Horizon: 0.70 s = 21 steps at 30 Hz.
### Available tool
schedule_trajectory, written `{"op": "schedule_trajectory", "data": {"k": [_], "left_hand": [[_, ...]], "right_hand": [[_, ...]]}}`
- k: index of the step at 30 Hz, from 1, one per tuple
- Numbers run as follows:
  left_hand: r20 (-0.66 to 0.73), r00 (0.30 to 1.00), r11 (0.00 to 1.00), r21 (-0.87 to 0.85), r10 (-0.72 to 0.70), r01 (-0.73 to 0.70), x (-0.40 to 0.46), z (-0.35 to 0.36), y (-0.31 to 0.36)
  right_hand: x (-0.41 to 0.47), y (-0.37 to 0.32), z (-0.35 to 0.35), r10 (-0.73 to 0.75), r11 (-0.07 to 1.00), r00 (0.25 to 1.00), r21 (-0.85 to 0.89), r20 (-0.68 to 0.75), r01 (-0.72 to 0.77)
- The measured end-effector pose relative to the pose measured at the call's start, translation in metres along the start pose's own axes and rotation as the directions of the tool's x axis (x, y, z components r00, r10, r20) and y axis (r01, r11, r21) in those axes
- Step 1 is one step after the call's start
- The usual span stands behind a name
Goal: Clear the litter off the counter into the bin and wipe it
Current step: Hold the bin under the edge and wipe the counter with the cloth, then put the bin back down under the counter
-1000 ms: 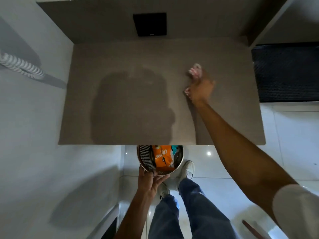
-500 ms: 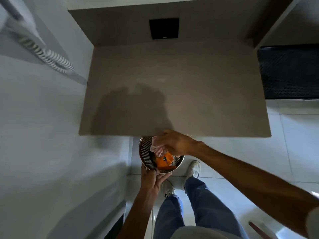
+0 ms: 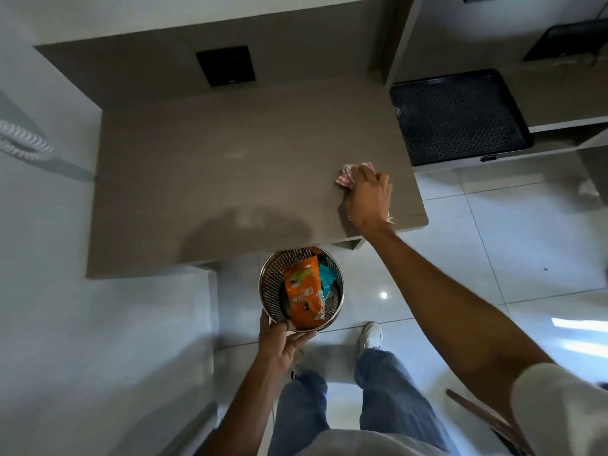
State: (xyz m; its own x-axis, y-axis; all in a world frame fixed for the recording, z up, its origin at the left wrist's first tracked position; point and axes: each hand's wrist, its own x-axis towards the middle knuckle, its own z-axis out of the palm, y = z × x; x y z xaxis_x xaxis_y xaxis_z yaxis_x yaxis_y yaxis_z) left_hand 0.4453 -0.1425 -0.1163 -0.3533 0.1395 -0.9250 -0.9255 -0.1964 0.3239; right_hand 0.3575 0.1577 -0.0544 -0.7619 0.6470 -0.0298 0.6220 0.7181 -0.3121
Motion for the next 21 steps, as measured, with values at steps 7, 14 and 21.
{"op": "schedule_trajectory", "data": {"k": [7,14,21], "left_hand": [[-0.023,0.999,0.999,0.041,0.03,-0.029,0.015,0.017,-0.053],[-0.068,0.998,0.988,0.152,0.012,-0.002,0.139,0.037,-0.106],[0.007,0.996,0.978,0.193,0.084,-0.084,0.341,0.072,-0.127]], "right_hand": [[-0.116,0.05,0.039,-0.437,0.875,0.895,0.188,-0.086,0.445],[-0.154,0.149,0.193,0.244,0.736,0.578,0.24,0.779,-0.634],[-0.075,0.221,0.374,0.304,0.56,0.541,0.312,0.784,-0.767]]}}
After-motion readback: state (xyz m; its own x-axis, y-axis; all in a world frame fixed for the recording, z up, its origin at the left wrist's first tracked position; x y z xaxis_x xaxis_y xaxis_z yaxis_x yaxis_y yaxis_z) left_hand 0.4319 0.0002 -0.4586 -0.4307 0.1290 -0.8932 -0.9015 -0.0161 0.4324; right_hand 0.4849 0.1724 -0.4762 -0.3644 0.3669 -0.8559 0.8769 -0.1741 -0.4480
